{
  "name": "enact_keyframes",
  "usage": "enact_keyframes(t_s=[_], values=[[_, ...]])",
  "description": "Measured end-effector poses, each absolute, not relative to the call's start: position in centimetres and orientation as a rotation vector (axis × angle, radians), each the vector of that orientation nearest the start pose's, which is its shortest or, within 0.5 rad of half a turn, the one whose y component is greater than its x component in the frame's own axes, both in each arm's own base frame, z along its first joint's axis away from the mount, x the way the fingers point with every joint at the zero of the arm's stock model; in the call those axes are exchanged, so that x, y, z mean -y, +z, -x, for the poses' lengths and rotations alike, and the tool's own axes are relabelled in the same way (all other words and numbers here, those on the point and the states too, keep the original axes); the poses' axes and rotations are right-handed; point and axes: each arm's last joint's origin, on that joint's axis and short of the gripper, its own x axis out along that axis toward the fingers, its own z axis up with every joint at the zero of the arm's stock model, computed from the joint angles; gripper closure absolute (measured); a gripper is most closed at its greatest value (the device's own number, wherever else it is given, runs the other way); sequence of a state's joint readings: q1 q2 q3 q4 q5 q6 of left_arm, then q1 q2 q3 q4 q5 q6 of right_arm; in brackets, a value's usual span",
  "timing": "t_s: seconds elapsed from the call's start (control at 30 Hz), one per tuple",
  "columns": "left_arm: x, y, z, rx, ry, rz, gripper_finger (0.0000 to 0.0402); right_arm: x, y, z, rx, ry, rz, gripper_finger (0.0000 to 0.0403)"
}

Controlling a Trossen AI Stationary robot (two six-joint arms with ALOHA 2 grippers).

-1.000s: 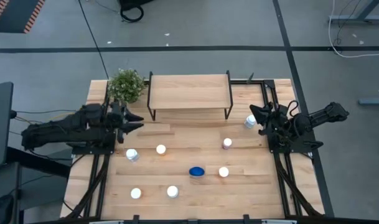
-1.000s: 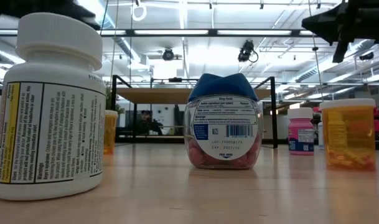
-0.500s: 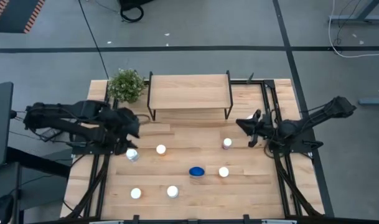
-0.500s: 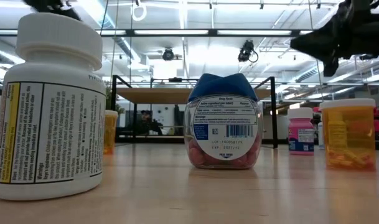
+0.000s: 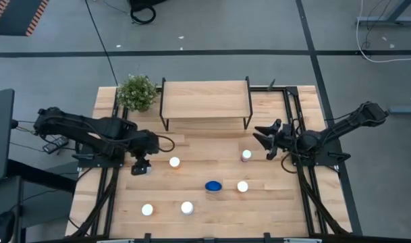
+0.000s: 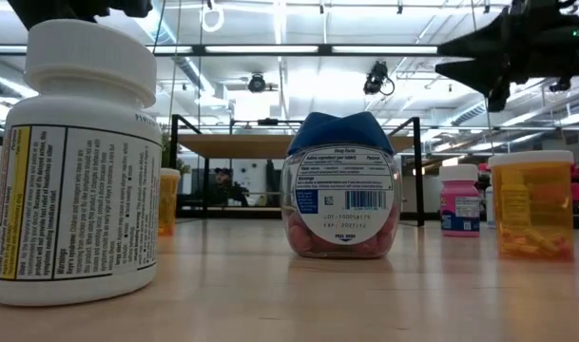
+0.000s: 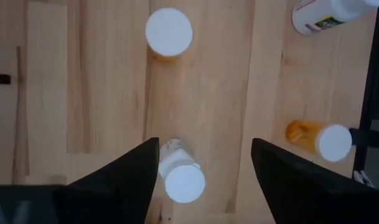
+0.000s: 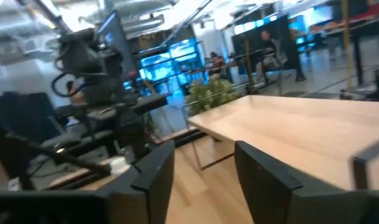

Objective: Pick and place medicine bottles onto shelf by color
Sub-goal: Put the white blue pill bottle on the shelf

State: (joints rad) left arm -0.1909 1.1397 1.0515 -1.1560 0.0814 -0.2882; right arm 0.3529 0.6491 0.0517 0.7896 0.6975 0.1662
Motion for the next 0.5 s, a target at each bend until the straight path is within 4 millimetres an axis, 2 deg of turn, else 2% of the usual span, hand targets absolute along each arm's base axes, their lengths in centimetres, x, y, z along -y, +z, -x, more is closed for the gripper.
enact_keyframes(t_s=[0.17,0.27,0.5], values=[[3.8,29.0,-18.7,-1.264,-0.046,0.195,0.0138,-3.9,20.3,-14.4,0.069,-0.288,-0.218,0.0153],[3.8,29.1,-18.6,-1.263,-0.033,0.214,0.0138,-4.5,21.9,-15.6,-0.007,-0.284,-0.172,0.0121],[4.3,29.0,-18.4,-1.279,0.002,0.271,0.0142,-6.1,25.7,-18.7,-0.152,-0.280,-0.075,0.0098]])
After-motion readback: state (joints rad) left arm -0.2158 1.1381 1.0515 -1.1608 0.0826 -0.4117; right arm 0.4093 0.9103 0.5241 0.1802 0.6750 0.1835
